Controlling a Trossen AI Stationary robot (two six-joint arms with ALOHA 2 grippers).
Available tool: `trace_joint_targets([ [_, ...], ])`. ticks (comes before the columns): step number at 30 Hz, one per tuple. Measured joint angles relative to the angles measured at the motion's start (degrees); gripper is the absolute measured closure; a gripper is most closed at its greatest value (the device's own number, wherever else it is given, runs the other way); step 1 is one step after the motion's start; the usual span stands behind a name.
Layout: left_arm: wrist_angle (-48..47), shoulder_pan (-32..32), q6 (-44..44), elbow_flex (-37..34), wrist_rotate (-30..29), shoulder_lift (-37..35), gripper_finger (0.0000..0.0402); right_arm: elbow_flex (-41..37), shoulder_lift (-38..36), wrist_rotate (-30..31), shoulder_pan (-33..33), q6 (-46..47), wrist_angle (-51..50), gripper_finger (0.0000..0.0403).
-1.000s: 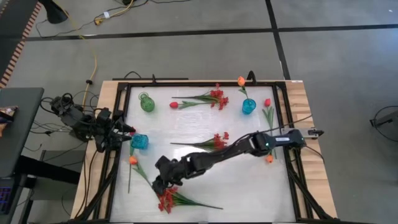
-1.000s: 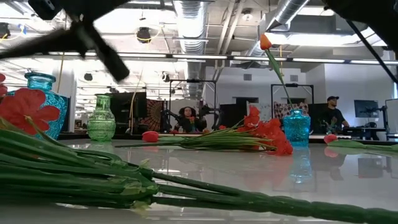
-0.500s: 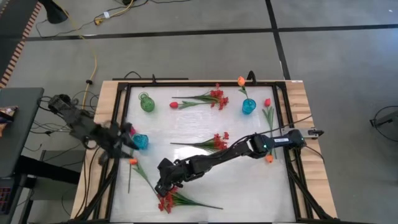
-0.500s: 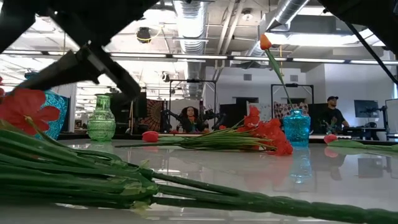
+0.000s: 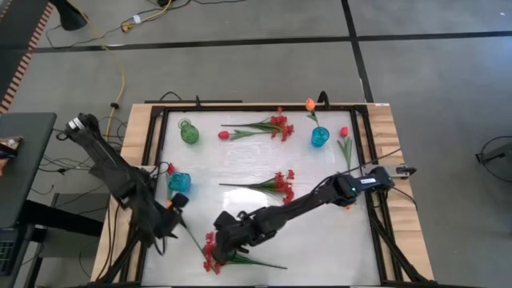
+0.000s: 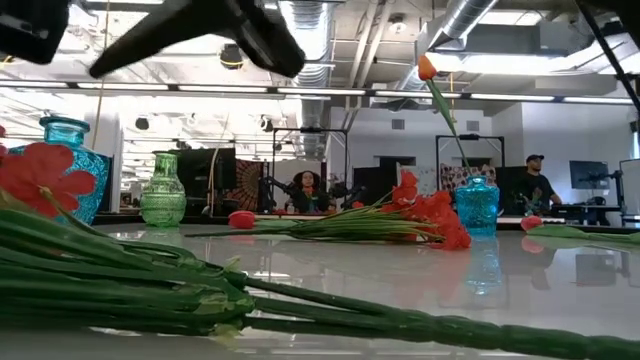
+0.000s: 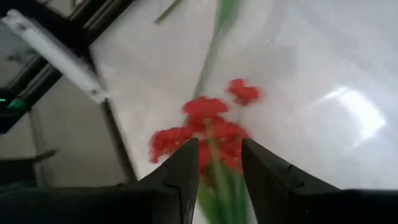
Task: Sort flowers into vase by color
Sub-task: Put the left orange tulip into the right blue vase
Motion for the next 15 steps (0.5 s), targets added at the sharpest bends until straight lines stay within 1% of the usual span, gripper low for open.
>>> trace_joint_targets([
  [3, 2.1, -0.4, 3.9, 0.0, -1.1, 6.5, 0.0223, -0.1, -0.8, 2.0, 0.9, 1.1, -2.5, 0.0263],
  [7, 4.2, -0.4, 5.9, 0.0, -0.8, 14.0, 0.0223, -0.1, -1.4, 2.4, 1.6, 2.2, -2.4, 0.0267],
  [15, 7.9, -0.4, 5.8, 0.0, -1.6, 26.2, 0.0223, -0.2, -1.4, 2.9, 2.4, 3.9, -2.3, 0.0267],
])
